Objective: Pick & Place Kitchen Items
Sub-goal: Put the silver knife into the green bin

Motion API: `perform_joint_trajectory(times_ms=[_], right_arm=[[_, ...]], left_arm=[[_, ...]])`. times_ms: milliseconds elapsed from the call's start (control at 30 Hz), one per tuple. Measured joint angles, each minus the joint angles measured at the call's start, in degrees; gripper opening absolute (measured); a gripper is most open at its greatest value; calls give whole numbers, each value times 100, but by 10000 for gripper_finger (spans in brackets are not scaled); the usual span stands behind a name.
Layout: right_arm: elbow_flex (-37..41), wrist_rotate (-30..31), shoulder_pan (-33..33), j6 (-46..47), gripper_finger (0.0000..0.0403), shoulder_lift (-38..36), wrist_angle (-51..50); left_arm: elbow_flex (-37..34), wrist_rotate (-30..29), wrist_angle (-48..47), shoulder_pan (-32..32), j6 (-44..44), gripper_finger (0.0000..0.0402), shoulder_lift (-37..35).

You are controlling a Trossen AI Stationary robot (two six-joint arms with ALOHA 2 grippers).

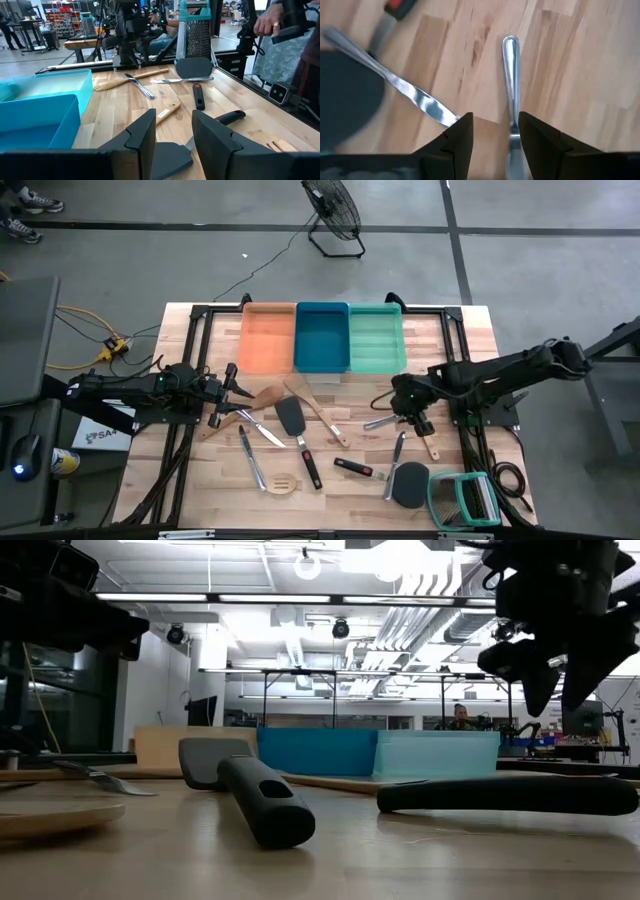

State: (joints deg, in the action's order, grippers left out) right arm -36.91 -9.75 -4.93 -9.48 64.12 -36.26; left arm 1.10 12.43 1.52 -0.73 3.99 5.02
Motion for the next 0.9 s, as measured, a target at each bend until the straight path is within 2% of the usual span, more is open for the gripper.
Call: perform_joint_trajectory(times_ms=[467,567,767,900], right_arm=[[0,856,-98,-414,154,880,-252],[0,1036,-98,-474,172,1067,-181],[2,942,-98,-402,224,1347,69],[2,959,-98,-378,239,1527,185]], left_arm=[[-1,0,0,1,0,125,0],[-1,0,0,0,1,125,0],[-2,0,0,2,0,125,0],[-2,0,0,0,1,125,0]])
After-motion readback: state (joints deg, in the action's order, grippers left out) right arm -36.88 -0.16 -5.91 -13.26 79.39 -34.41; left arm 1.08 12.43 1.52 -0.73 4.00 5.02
